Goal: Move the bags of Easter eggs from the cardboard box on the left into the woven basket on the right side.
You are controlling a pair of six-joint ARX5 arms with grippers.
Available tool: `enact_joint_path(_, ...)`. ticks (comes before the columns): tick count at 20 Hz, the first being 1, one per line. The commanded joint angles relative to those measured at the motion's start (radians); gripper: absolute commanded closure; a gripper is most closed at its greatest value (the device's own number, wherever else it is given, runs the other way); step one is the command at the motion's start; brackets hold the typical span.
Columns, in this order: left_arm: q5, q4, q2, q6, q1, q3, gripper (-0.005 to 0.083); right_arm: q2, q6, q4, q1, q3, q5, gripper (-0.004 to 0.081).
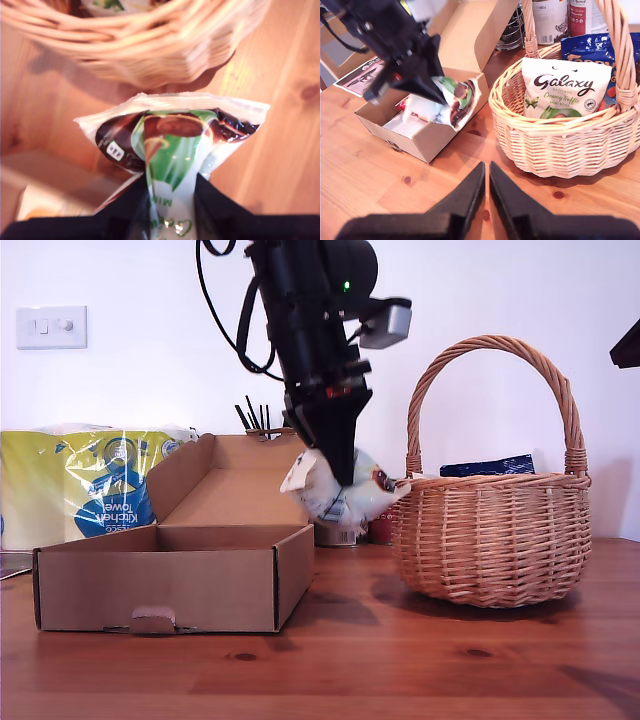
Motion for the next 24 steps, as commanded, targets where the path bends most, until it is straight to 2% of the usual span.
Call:
enact_joint_path(1,0.043,0.000,0.021,-0.010,-0.006,0.038,0.0724,-0.001,0.001,0.008,0.005,0.015,-0.003,0.0782)
enact_joint_path(3,0.122,0.033,0.021,-0.010,-0.010,0.077,0.0724,-0.001,0.001,0.008,0.005,0.015,-0.003,0.0782)
enact_joint_path(9,0.324,0.325,0.024,-0.090,-0.010,0.085,0.0725,-0.001,0.001,0.008,0.005,0.015,-0.003,0.0782)
enact_joint_path(14,0.362,0.572,0.074,-0.109,-0.034,0.085,0.0735,-0.001,0.001,0.008,0.005,0.015,-0.003,0.0782)
enact_joint_path(21,0.361,0.680,0.180,-0.114,-0.050,0.085,0.0735,-0.001,0.000,0.005,0.005,0.015,-0.003,0.0782)
enact_joint_path(24,0.349,0.685,0.189,-0.114,-0.050,0.085,0.0734,-0.001,0.000,0.000,0.005,0.015,-0.003,0.0782)
